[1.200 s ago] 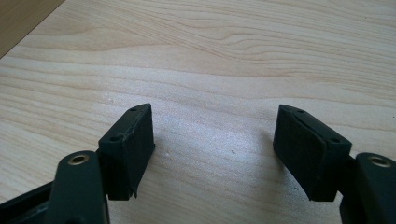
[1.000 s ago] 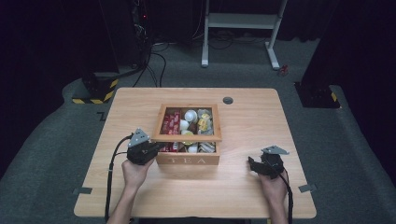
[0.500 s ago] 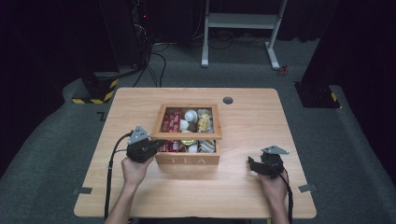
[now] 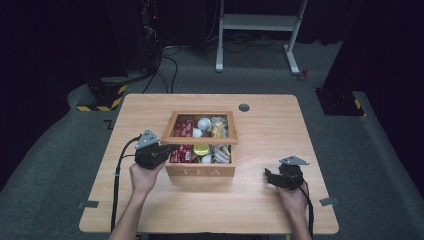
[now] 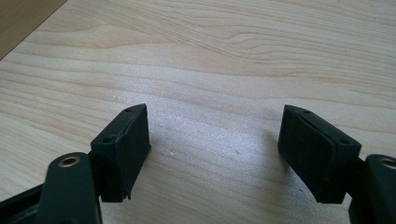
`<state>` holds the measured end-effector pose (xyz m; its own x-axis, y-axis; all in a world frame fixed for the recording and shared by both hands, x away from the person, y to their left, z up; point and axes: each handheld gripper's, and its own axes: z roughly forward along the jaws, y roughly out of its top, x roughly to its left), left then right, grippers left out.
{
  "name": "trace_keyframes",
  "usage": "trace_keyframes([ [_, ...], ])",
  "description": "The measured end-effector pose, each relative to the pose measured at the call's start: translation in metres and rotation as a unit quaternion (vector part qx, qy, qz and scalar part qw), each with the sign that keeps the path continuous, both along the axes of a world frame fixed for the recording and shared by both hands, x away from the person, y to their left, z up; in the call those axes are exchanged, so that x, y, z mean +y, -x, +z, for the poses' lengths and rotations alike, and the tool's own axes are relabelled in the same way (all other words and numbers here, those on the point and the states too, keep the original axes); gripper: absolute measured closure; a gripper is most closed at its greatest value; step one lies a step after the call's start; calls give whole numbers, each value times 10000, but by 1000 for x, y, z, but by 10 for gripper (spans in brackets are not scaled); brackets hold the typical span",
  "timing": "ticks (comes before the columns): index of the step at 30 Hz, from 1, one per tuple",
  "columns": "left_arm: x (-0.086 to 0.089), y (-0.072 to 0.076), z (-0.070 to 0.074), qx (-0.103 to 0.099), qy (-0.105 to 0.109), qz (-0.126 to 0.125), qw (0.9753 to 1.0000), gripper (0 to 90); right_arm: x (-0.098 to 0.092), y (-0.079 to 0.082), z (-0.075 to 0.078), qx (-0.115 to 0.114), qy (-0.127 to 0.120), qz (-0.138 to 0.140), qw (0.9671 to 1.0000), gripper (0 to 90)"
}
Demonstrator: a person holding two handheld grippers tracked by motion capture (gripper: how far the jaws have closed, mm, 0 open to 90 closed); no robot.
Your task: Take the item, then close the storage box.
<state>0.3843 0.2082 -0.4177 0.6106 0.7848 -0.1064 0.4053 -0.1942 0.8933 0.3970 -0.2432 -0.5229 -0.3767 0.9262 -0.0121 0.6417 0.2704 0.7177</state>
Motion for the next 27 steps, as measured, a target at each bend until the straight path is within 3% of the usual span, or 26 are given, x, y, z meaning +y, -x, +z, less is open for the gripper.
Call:
trace_keyframes([
  [5, 0, -1, 2, -29, -11, -6, 10000, 900, -1, 2, 2, 93, -159, 95, 9998, 275],
  [10, 0, -2, 4, -4, 16, -22, 10000, 900, 5, 7, 6, -73, -347, 331, 9988, 349],
  [16, 2, -5, 8, 23, 84, -78, 9999, 900, 11, 10, 12, -171, -563, 581, 9966, 350],
  [24, 2, -7, 11, -12, 40, -76, 10000, 900, 30, 15, 23, -296, -998, 1119, 9883, 373],
  [27, 2, -8, 13, -10, 43, -90, 9999, 900, 36, 16, 28, -404, -977, 1260, 9864, 379],
])
